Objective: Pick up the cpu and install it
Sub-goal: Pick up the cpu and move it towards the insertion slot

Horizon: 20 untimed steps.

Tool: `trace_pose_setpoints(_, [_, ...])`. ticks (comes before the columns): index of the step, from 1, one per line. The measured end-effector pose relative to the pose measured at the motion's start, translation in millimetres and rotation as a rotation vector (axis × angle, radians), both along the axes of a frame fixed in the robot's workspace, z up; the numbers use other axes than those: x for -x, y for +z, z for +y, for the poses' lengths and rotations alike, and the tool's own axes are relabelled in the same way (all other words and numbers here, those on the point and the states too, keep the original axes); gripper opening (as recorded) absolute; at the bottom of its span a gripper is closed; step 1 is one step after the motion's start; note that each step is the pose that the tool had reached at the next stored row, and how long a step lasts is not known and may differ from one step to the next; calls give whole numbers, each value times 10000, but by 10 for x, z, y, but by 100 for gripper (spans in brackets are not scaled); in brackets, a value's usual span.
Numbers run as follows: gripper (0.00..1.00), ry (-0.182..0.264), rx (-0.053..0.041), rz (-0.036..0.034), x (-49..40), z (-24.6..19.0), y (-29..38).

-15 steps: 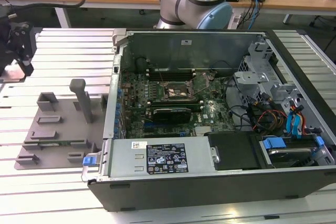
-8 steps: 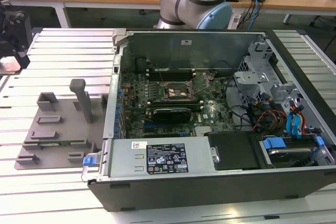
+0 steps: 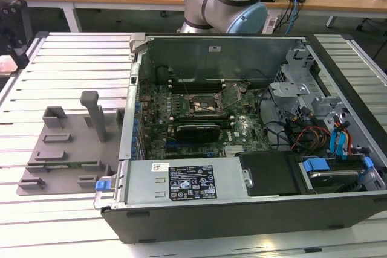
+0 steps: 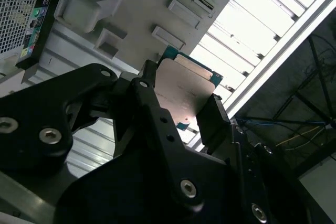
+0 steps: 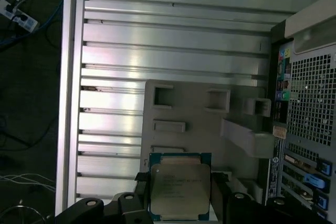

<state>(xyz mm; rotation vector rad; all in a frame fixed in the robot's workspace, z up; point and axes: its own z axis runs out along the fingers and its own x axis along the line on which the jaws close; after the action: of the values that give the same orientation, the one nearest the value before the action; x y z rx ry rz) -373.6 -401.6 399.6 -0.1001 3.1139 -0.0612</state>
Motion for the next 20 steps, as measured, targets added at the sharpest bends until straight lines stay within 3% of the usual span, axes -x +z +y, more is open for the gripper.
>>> trace_pose_setpoints(3, [55,0,0,1,-38,2,0])
trace_pose_setpoints(11, [55,0,8,0,-368,13,0])
trace_pose_setpoints(15, [55,0,10,0,-474,16,0])
trace_pose_setpoints(17, [55,-1,13,0,-585,20,0])
trace_pose_setpoints(20, [55,0,14,0,-668,23,0])
